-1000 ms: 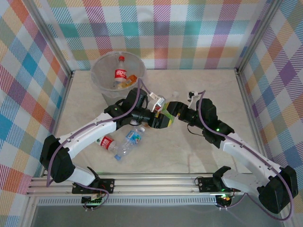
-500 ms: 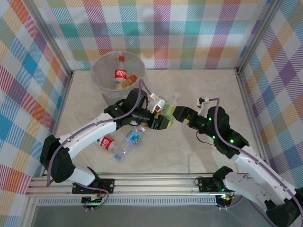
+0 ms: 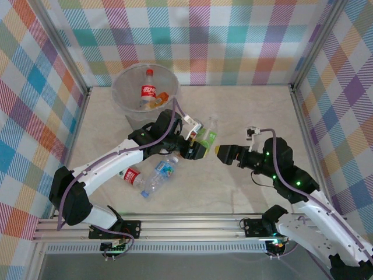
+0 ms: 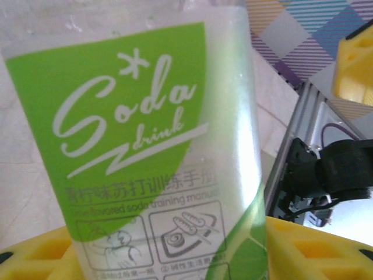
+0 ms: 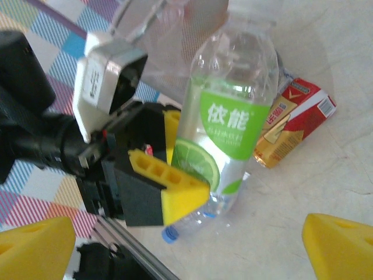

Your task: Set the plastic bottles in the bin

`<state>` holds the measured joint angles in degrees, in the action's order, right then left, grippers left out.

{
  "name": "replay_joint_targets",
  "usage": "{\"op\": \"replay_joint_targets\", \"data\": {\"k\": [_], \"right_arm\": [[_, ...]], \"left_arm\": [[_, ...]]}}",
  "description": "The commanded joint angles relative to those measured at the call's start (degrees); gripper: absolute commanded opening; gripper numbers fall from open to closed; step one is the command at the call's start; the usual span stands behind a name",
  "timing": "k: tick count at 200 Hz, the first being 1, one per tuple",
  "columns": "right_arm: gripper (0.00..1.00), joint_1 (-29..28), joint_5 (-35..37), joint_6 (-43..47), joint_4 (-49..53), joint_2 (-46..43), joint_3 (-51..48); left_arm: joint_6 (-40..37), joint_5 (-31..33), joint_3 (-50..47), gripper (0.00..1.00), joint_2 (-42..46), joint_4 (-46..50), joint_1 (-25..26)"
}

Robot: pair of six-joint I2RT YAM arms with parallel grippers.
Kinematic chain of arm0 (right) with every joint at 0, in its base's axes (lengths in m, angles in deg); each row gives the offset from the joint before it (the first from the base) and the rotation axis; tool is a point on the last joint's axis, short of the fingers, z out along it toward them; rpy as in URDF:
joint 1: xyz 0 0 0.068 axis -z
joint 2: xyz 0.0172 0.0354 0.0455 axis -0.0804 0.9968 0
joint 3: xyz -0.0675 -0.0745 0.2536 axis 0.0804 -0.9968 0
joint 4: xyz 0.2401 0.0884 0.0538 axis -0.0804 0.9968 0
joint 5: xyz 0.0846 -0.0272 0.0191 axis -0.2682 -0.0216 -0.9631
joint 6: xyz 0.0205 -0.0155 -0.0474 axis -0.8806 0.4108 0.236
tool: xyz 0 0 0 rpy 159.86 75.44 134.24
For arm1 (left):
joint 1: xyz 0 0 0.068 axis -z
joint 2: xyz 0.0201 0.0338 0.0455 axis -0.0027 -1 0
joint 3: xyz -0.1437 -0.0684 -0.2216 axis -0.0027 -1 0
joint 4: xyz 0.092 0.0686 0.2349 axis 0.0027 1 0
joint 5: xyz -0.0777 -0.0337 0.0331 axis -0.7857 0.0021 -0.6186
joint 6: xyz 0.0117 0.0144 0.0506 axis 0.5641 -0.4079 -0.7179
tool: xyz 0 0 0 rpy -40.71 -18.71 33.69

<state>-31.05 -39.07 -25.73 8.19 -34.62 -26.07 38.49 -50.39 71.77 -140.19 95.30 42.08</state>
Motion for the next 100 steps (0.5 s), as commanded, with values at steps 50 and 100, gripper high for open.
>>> {"op": "replay_joint_targets", "data": {"k": [50,100], "right_arm": [[1.0,-0.2,-8.8,11.6,0.6,3.8,5.3],[1.0,-0.2,-10.0,9.2,-2.4,3.3,4.6]], "left_arm": [[-4.8,11.1,-0.8,0.59,8.1,1.4,-4.4],[-3.2,18.7,17.0,0.62,5.5,15.9,-5.1]]}}
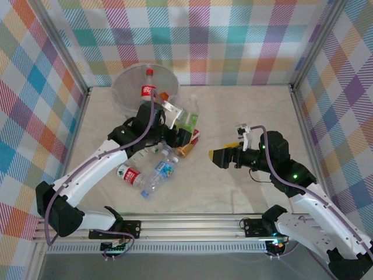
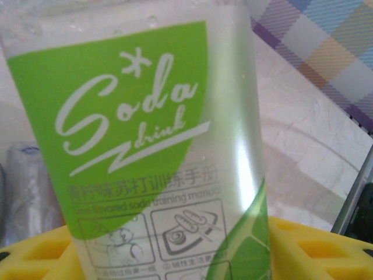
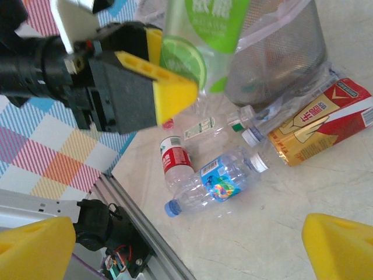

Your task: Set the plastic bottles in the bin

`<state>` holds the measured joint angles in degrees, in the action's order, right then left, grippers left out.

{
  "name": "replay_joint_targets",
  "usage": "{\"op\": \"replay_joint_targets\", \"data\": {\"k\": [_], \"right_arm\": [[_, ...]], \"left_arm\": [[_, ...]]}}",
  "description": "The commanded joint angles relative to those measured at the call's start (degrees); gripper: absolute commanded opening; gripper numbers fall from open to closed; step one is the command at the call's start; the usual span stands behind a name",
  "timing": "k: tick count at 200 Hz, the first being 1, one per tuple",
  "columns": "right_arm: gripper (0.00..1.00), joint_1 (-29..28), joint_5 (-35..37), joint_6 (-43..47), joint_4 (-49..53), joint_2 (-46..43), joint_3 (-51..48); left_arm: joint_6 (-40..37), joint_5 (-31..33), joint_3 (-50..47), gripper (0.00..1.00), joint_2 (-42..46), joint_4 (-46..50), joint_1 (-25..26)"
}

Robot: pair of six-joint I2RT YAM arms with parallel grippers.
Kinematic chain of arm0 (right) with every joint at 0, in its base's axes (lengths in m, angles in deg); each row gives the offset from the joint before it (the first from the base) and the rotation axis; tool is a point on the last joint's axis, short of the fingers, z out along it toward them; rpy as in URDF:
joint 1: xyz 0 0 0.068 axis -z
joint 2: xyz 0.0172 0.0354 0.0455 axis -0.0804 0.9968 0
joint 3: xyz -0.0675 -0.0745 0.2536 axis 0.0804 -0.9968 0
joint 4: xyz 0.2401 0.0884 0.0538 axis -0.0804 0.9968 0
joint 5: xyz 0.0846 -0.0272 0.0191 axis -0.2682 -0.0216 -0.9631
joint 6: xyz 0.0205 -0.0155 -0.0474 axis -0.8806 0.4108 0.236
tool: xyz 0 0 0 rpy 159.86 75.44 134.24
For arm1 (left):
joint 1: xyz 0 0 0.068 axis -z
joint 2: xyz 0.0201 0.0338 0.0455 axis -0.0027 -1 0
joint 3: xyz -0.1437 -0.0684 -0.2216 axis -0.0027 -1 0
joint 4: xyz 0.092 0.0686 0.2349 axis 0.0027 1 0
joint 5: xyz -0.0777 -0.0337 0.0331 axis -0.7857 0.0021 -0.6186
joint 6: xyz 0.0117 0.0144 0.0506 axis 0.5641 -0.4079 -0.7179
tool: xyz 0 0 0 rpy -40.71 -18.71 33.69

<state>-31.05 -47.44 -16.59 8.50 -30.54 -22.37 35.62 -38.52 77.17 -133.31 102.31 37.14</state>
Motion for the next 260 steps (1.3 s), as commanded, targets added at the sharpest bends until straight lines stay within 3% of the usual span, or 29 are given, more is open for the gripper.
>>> {"op": "replay_joint_targets", "data": {"k": [1,18,40,122,224,260], "right_arm": [[1.0,-0.2,-1.6,0.0,-2.7,-0.8,0.9],[1.0,-0.2,-0.4,-1.2,-4.4,-2.0,-0.6],[1.0,-0.2,-0.5,-2.6,-5.8,-2.2,-0.7],[1.0,-0.2,-1.3,-1.3,2.1,-1.8,3.7],[1.0,-0.2,-1.7,0.4,1.5,1.7,1.9],[1.0,-0.2,1.5,-3.0,2.0,2.6,1.6]], "left_arm": [[-0.3,7.2,12.2,0.61,-1.5,9.4,-0.3],[-1.9,13.2,21.8,0.6,-5.2,17.0,-0.7],[-2.4,15.0,30.1,0.6,-9.5,23.1,-2.6],[1.0,24.3,46.5,0.6,-23.4,30.4,-8.2],[6.0,24.2,49.4,0.61,-30.0,32.1,-12.5],[6.6,22.2,49.5,0.63,-32.1,31.7,-14.0]]}}
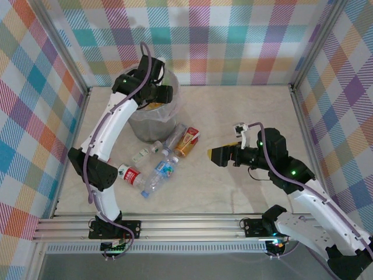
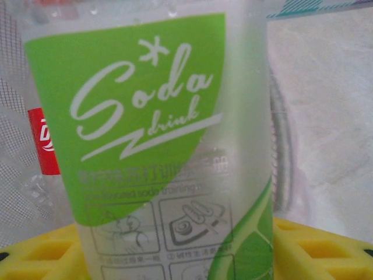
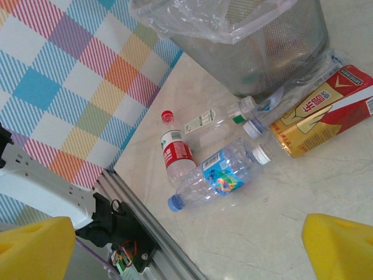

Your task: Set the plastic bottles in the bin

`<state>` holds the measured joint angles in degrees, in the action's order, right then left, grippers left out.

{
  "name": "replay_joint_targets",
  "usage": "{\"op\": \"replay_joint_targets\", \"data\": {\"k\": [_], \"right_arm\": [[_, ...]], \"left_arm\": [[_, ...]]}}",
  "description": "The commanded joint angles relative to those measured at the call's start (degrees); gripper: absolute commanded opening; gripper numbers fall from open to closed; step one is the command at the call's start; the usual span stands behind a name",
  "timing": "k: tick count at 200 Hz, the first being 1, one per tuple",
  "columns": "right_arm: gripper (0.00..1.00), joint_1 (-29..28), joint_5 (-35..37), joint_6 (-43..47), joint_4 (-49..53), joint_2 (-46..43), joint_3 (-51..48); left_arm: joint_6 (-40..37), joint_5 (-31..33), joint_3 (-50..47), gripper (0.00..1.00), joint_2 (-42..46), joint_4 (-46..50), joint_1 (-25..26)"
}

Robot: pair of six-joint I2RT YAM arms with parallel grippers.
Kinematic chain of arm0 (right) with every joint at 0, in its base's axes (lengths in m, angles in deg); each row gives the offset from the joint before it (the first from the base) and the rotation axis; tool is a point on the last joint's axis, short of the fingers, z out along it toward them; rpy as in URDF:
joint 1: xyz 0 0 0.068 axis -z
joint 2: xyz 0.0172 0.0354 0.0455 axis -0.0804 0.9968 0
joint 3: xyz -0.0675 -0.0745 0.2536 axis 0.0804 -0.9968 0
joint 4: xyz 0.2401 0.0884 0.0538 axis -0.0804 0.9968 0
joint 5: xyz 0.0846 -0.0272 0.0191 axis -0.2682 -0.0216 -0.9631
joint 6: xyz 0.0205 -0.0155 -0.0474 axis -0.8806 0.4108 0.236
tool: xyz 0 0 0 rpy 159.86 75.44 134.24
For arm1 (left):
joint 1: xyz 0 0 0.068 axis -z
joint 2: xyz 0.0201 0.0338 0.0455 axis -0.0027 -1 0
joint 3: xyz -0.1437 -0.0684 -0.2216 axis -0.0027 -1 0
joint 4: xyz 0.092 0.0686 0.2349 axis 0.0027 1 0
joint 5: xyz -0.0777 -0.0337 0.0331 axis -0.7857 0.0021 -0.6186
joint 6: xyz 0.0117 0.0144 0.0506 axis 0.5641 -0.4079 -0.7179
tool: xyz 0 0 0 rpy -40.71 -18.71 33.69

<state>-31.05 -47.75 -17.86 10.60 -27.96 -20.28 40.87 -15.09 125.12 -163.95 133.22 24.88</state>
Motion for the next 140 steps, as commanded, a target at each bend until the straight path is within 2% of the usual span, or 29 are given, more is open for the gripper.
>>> {"op": "replay_joint_targets", "data": {"k": [1,38,78,111,130,140], "right_arm": [[1.0,-0.2,2.0,-1.9,-0.1,0.0,-0.5],[1.0,-0.2,4.2,-7.3,-1.9,1.3,-2.1],[0.99,-0.2,10.1,-11.2,-2.3,4.3,-2.5],[0.95,-0.2,13.0,-15.9,-4.2,7.6,-3.2],[0.91,-0.2,11.1,-16.2,-7.9,10.6,-3.6],[0.9,-0.2,11.2,-17.0,-8.2,12.6,-3.1]], "left_arm": [[1.3,-1.4,1.5,0.63,-1.5,0.8,-1.7],[1.4,-4.1,1.5,0.68,-2.8,0.9,-3.1],[0.9,-5.9,1.1,0.84,-0.6,0.6,-3.3],[0.3,-8.1,-3.0,0.92,5.3,-2.7,-3.4],[-1.0,-10.5,-6.2,1.0,9.8,-5.1,-3.4],[-1.3,-12.2,-7.7,1.0,12.1,-5.7,-3.4]]}}
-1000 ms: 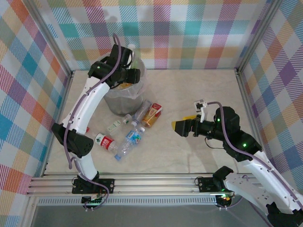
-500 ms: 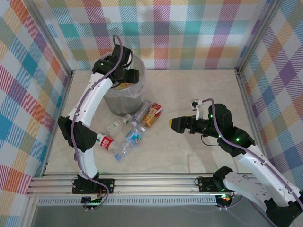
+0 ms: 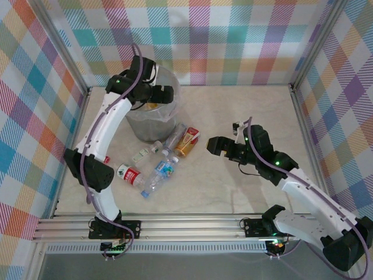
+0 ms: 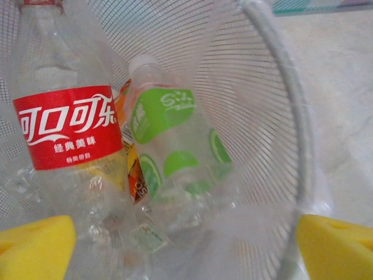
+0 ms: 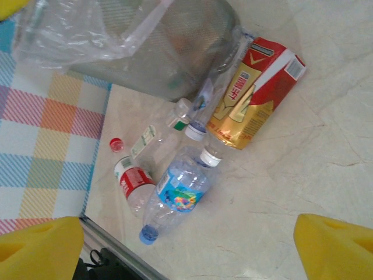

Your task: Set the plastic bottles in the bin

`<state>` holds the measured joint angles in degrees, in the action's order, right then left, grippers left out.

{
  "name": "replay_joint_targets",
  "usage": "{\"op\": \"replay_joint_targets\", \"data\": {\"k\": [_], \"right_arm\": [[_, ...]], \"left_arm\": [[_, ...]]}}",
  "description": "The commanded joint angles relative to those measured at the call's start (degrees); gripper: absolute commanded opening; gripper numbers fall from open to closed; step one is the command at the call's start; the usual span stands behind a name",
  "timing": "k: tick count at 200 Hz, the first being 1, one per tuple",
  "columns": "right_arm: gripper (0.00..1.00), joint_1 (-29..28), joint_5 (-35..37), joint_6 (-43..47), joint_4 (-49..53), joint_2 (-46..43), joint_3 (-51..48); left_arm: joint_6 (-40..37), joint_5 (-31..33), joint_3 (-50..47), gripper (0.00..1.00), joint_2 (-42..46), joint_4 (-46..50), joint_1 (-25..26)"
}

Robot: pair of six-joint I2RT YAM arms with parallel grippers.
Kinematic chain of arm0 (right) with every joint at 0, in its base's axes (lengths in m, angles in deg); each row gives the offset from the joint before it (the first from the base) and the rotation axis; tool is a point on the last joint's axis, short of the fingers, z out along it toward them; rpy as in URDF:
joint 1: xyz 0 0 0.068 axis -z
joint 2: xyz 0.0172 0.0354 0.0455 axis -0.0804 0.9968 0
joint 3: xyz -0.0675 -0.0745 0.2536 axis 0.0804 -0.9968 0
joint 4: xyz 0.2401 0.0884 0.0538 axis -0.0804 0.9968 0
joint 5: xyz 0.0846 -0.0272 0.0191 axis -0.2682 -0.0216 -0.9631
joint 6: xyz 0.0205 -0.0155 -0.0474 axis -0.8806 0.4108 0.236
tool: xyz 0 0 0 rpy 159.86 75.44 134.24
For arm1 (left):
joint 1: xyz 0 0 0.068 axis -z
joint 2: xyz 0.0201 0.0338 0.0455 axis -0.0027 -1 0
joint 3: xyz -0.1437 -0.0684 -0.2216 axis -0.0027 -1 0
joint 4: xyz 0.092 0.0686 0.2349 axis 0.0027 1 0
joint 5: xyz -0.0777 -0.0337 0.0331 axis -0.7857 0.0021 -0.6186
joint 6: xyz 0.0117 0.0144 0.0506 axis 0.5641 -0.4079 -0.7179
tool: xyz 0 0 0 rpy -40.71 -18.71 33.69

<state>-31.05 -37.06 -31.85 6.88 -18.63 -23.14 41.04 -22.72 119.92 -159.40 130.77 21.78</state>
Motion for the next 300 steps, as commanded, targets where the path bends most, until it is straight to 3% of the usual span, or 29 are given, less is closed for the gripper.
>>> {"op": "replay_joint_targets", "data": {"k": [1,27,66,134,203,300], "right_arm": [[0.9,-0.2,0.6,-3.1,-4.4,3.4,-0.2],[0.86,-0.2,3.2,-6.2,-3.4,8.8,2.3],[0.81,-0.3,5.2,-9.2,-5.5,16.7,4.8],[0.8,-0.4,7.8,-15.0,-11.3,31.7,10.4],[0.81,-1.1,8.0,-15.1,-10.7,46.4,21.0],[0.84,-1.6,11.8,-15.3,-6.5,57.6,28.8]], "left_arm": [[-1.5,-4.9,-2.7,1.0,7.8,-3.2,-0.3],[-1.4,-12.2,-10.8,1.0,15.4,-6.5,0.0],[1.7,-22.2,-30.3,1.0,30.1,-15.2,1.6],[8.6,-26.9,-52.3,1.0,45.1,-19.9,6.9],[12.3,-25.3,-63.5,1.0,50.3,-25.1,8.0],[13.7,-24.4,-64.5,1.0,48.6,-27.9,9.6]]}}
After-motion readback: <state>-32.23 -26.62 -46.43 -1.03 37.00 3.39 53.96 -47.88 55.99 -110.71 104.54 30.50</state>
